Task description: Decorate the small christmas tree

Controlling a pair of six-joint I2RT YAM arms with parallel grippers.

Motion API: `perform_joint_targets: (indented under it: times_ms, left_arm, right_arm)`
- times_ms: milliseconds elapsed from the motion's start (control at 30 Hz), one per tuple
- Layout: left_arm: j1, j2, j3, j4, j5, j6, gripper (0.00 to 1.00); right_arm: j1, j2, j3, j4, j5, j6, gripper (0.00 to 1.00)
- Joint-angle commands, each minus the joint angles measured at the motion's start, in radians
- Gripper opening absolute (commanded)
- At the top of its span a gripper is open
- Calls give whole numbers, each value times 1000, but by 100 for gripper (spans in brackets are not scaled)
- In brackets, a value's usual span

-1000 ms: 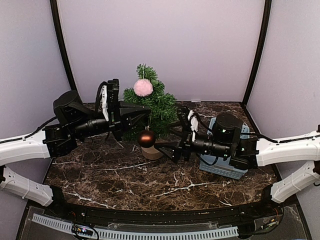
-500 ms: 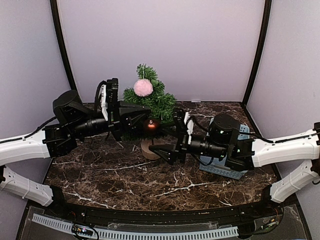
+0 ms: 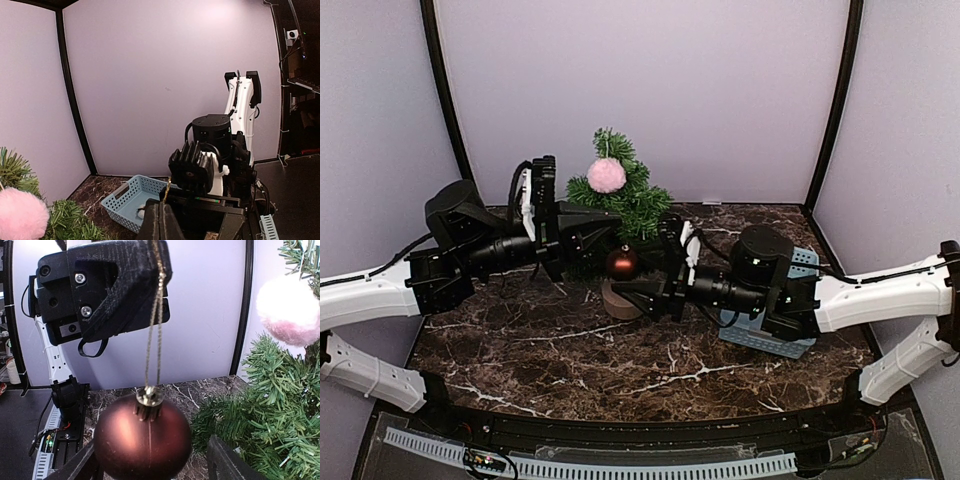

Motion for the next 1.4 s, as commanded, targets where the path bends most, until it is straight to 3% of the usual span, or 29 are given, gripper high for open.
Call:
perform_joint_targets:
  times_ms: [0,100,433,700,1100,1367]
  left_arm:
    - [-5,-17,5,28,13,-11,0]
    - [-5,-18,1,30,7,-10,0]
    - [-5,-33,-21,19,-70,0,0]
    - [-5,-42,-60,6,-163,11,0]
    - [14,-56,-82,38,-427,35,0]
    - [42,-32,-79,32,-422,25,0]
  right_arm:
    - [8,3,34,63,-3,-6,70]
    - [8,5,40,61,-5,-6,68]
    - [7,9,47,60,17,-1,45]
    - [2,55,138,-44,68,67,43]
    - [-22,120,213,-147,76,154,41]
    - [-52,142,250,-166,82,226,40]
